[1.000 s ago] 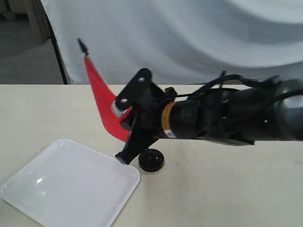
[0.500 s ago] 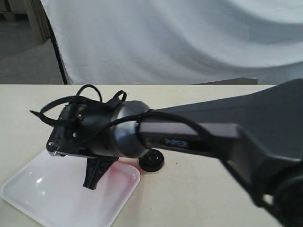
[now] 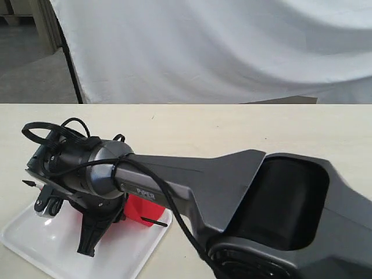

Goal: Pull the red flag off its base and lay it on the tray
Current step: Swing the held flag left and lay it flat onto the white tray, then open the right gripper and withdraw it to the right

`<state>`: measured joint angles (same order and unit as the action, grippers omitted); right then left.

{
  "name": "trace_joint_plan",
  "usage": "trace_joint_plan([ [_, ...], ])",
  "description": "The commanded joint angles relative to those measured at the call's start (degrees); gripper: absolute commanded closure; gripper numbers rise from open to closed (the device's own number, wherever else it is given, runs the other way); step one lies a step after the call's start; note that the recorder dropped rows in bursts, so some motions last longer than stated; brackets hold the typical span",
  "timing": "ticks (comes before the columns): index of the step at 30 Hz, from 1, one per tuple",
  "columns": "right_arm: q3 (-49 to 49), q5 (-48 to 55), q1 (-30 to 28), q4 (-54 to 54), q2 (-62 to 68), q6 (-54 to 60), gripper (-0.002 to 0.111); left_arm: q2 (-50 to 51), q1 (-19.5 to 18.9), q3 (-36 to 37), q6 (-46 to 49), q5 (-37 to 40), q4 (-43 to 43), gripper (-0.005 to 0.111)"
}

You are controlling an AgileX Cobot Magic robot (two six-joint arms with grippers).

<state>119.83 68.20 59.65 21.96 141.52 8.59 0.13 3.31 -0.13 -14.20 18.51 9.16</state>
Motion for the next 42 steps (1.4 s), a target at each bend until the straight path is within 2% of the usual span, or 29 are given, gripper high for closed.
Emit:
trace_joint_plan([
  [1,0.64,0.86,-0.03,-1.45,1.48,0.38,0.109,-0.13,0.22,0.13,0.07,-0.10,-0.01,0.107],
  [13,0.69,0.65,-0.03,-1.54,1.86,-0.41,0.107,-0.13,0.22,0.13,0.07,-0.10,-0.01,0.107],
  [16,0.69,0.65,-0.03,-1.54,1.61,-0.41,0.090,-0.13,0.22,0.13,0.07,-0.10,-0.01,0.107],
  [20,0.69,0.65,-0.03,-1.92,0.50,-0.41,0.058,-0.13,0.22,0.13,0.07,-0.10,-0.01,0.107],
  [23,0.69,0.65,-0.03,-3.61,-1.22,-0.30,0.045,-0.13,0.22,0.13,0.07,-0.10,-0.01,0.107],
  [25,0.69,0.65,-0.03,-5.52,-2.70,0.38,0.042,-0.13,0.22,0.13,0.07,-0.10,-0.01,0.107],
  [35,0.69,0.98,-0.15,-9.25,-8.07,1.65,0.044,-0.13,0.22,0.13,0.07,-0.10,-0.01,0.107],
  [38,0.69,1.23,-0.26,-8.63,-8.07,1.68,0.062,-0.13,0.22,0.13,0.07,-0.10,-0.01,0.107],
  [42,0.69,1.64,-1.02,-8.39,-8.07,1.90,0.108,-0.13,0.22,0.13,0.07,-0.10,-0.01,0.107],
])
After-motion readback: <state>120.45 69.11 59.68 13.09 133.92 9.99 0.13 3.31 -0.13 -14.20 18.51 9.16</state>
